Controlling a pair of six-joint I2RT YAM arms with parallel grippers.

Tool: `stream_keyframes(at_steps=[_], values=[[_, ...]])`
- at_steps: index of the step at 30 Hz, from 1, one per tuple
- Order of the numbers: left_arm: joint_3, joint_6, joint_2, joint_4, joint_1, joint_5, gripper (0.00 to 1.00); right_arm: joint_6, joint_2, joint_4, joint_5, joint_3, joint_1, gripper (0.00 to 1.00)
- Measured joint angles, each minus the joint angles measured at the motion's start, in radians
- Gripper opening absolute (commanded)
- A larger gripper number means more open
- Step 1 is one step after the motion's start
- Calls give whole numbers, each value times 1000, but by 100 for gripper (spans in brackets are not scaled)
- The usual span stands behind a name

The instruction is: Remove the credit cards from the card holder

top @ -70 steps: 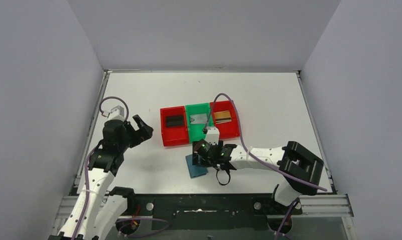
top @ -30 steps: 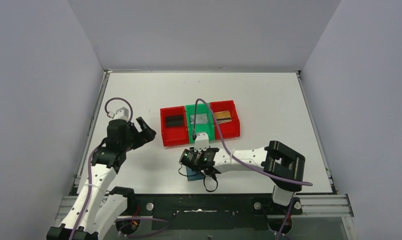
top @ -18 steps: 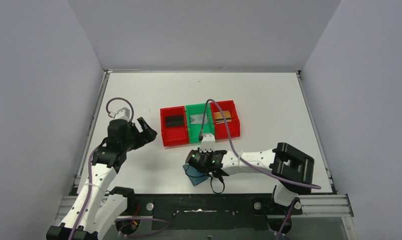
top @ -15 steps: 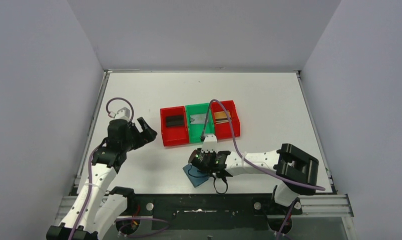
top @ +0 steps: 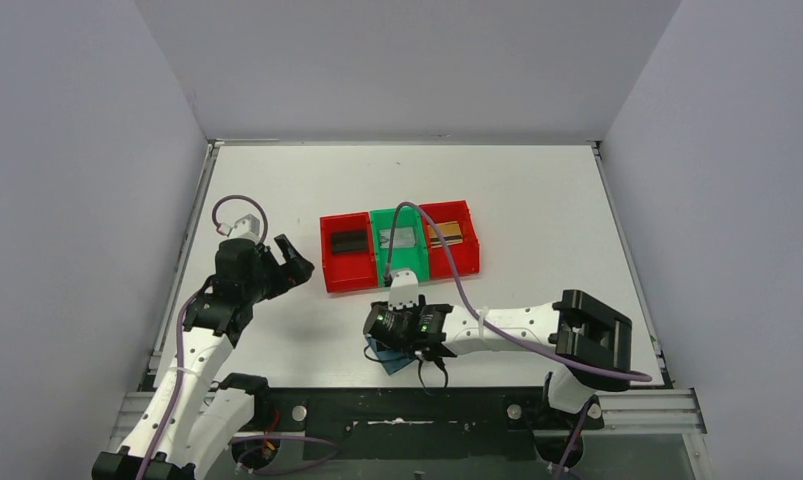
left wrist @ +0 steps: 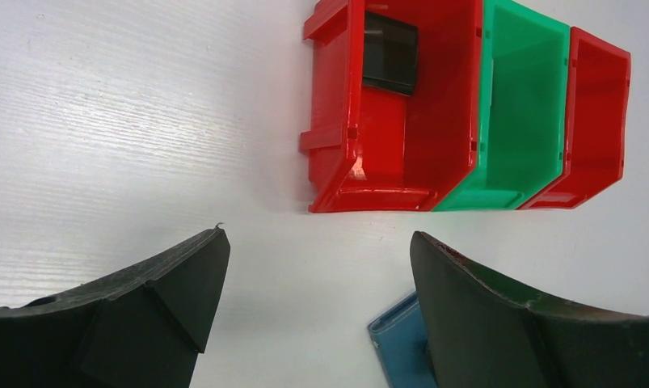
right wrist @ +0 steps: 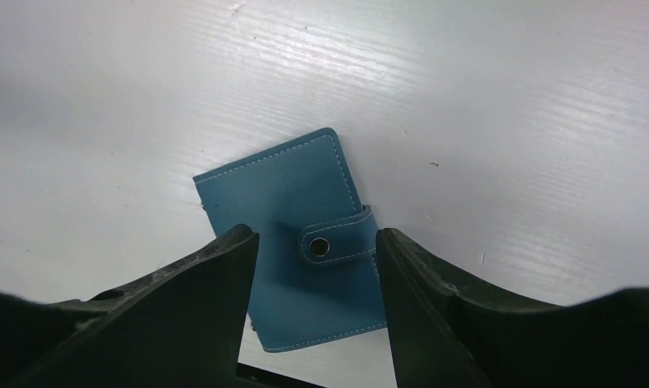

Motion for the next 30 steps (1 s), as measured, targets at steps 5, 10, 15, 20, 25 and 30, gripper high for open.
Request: stream_keyframes(at_steps=[5, 10, 15, 20, 25, 30], values=[[0, 0, 0, 0, 0, -3, 83, -13, 68, -19, -6, 4, 6, 41], [0, 0, 0, 0, 0, -4, 83, -16, 111, -60, 6, 51, 6, 30], [0, 0, 0, 0, 0, -7, 83, -29, 111, -52, 6, 52, 5, 17], [0, 0, 1, 0, 0, -8, 83, -27, 56, 41, -35, -24, -23, 9], [0, 0, 6, 0, 0, -8, 83, -22, -55, 195, -136, -172, -112, 2], [0, 0, 13, 0, 0, -8, 83, -9, -120, 289, -215, -259, -184, 0]])
